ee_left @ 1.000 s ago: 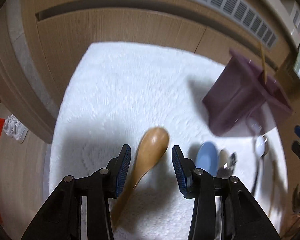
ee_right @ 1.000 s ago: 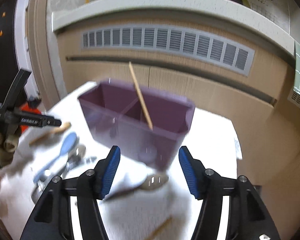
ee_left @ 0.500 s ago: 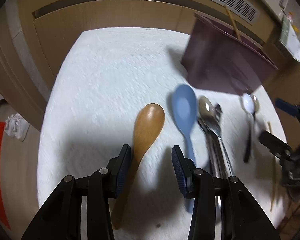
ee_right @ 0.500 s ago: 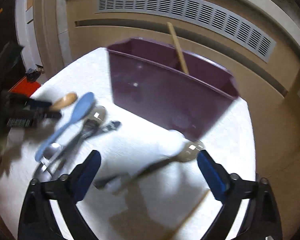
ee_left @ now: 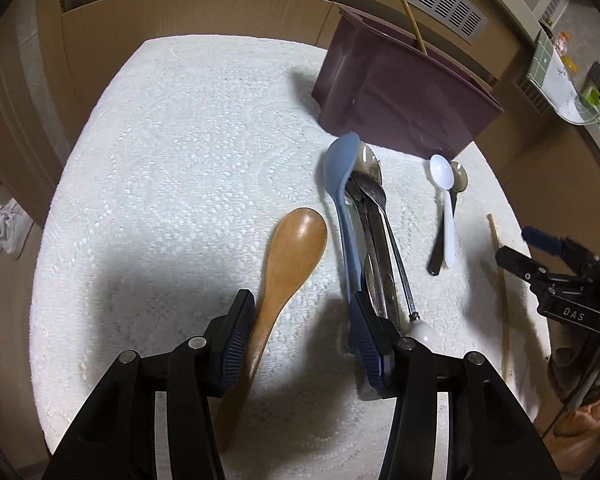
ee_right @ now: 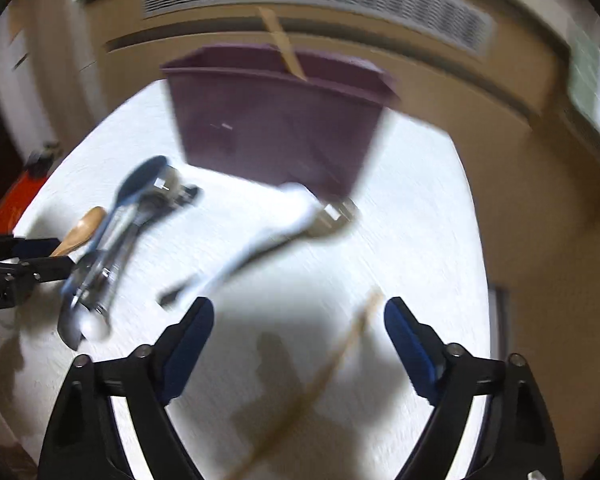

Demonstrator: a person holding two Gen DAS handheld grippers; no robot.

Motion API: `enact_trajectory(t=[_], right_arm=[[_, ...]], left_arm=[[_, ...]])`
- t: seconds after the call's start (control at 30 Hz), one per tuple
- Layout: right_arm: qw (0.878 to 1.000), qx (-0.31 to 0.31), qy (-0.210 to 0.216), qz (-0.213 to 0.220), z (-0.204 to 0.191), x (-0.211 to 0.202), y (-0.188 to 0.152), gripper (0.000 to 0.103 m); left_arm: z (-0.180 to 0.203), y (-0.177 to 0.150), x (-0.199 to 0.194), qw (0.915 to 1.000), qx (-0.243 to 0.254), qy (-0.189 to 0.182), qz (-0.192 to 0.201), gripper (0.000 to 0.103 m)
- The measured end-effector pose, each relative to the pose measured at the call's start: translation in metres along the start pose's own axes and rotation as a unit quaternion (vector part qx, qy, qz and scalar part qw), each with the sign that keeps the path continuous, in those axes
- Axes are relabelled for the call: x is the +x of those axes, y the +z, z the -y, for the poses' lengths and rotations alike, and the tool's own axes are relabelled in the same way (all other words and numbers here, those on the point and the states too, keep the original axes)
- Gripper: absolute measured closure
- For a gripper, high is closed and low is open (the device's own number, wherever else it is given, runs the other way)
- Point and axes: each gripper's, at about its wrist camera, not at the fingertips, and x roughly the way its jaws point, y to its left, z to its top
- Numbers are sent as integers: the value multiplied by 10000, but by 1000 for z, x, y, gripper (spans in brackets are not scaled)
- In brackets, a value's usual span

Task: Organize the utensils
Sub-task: 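Grasp the second wooden chopstick with the right tool while the left tool approaches the wooden spoon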

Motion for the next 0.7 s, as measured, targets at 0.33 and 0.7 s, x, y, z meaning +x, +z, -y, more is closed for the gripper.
enact_trajectory(t=[0.33,0.7], right_arm=[[9994,-107,151,-291,-7,23,3,95],[9976,-289,626,33,-18,7,3,97]], left_arm=[[7,8,-11,9969,595,509,38,52],[15,35,24,9765,1667,1170,-702,56]])
